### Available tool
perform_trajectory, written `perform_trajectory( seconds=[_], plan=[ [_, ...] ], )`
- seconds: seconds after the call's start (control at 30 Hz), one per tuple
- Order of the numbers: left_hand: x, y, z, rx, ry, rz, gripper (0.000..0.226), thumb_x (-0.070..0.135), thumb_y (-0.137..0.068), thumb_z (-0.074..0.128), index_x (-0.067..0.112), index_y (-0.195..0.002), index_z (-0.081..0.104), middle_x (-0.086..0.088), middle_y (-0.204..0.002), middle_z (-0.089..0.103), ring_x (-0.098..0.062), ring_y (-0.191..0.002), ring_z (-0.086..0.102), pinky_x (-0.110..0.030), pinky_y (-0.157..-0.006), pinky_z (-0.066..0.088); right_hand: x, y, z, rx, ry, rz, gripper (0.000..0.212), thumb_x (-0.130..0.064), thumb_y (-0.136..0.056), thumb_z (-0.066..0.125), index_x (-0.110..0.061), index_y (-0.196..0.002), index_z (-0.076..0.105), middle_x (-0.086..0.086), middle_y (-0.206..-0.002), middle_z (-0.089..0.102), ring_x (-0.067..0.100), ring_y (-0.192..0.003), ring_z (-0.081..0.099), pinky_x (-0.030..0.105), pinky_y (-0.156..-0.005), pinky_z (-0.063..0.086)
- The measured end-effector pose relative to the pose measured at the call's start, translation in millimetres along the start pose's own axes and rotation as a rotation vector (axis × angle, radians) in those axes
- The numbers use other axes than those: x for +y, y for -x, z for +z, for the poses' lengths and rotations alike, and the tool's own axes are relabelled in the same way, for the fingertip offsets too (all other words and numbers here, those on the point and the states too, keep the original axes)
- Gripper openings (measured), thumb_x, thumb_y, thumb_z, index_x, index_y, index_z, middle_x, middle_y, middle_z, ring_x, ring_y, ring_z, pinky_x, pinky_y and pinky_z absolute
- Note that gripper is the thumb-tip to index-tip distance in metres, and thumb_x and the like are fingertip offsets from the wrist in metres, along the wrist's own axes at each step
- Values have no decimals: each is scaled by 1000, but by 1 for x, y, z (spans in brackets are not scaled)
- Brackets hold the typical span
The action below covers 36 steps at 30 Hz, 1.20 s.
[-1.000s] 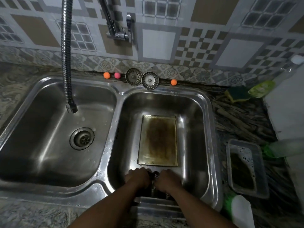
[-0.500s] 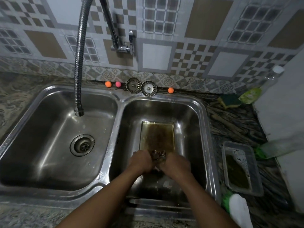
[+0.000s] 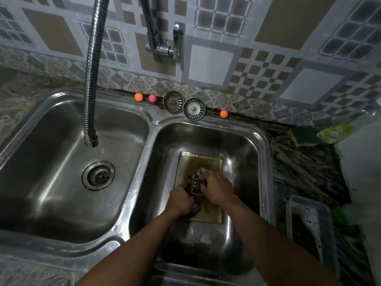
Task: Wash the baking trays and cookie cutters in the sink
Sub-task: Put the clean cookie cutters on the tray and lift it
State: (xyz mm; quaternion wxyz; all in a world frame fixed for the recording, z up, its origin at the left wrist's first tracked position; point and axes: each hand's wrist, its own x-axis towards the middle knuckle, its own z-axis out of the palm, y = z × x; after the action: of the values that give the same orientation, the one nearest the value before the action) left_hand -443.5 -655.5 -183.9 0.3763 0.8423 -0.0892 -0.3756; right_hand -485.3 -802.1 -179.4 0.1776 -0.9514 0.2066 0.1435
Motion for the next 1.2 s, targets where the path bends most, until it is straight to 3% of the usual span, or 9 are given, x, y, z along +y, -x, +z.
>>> perform_trajectory(
  seconds=[0.23, 0.33, 0.47, 0.57, 0.67, 0.77, 0.83, 1.0, 1.2],
  plan=[
    [-8, -1, -2, 118, -123, 95, 32, 14, -84, 64, 33, -109, 68, 3, -88, 74, -17, -81, 71, -25, -70, 56, 21, 12, 6, 142, -304, -9, 27, -28, -91, 60, -25, -117, 65, -7, -121, 61, 15, -111, 58, 32, -90, 50],
    [-11, 2, -4, 178, -68, 86, 34, 11, -83, 71, 28, -113, 66, 4, -83, 70, -13, -74, 65, -17, -63, 49, 30, 34, 13, 225, -410, 153, 20, -25, -91, 63, -19, -110, 67, 0, -109, 63, 16, -100, 60, 31, -82, 52],
    [-16, 5, -12, 177, -33, 62, 28, 24, -78, 82, 21, -101, 67, 12, -77, 65, 4, -67, 59, -2, -55, 38, 42, 65, 33, 97, -505, 419, 10, -24, -86, 70, -17, -87, 63, -1, -82, 65, 19, -78, 64, 28, -69, 51],
    [-25, 8, -18, 228, -81, 33, 22, 28, -85, 74, 18, -103, 68, 4, -79, 69, -7, -70, 67, -17, -60, 50, 43, 78, 48, 68, -526, 461, 17, -19, -83, 72, -24, -77, 57, -6, -75, 62, 16, -74, 63, 30, -72, 54],
    [-38, 7, -21, 223, -184, -36, 21, 15, -87, 67, 11, -107, 69, -12, -97, 72, -26, -93, 70, -27, -77, 52, 38, 84, 55, 92, -529, 473, 25, -10, -85, 68, -27, -72, 55, -6, -74, 62, 15, -74, 64, 30, -71, 55],
    [-48, 7, -19, 184, -216, -59, 18, 5, -87, 60, 13, -90, 75, -9, -90, 75, -24, -90, 72, -21, -70, 48, 33, 85, 58, 139, -509, 460, 30, -5, -87, 61, -27, -69, 52, -7, -68, 59, 9, -66, 60, 25, -61, 50],
    [-50, 5, -19, 221, -208, -68, 19, 9, -86, 61, 17, -93, 76, -8, -90, 76, -25, -88, 72, -23, -71, 49, 30, 85, 59, 165, -500, 464, 33, -3, -88, 57, -26, -66, 47, -8, -64, 53, 10, -61, 55, 26, -60, 48],
    [-49, 3, -23, 266, -266, -55, 21, 16, -86, 63, 25, -101, 74, -8, -94, 75, -30, -91, 70, -33, -78, 54, 27, 83, 65, 182, -506, 484, 16, -11, -89, 60, -24, -81, 56, -4, -77, 62, 12, -73, 62, 36, -69, 57],
    [-55, -7, -25, 190, -230, -69, 18, 18, -86, 71, 24, -102, 75, -2, -97, 75, -20, -89, 71, -28, -80, 55, 31, 77, 63, 142, -525, 494, 19, -8, -89, 63, -24, -82, 56, -5, -80, 63, 13, -78, 64, 35, -73, 58]
  ],
)
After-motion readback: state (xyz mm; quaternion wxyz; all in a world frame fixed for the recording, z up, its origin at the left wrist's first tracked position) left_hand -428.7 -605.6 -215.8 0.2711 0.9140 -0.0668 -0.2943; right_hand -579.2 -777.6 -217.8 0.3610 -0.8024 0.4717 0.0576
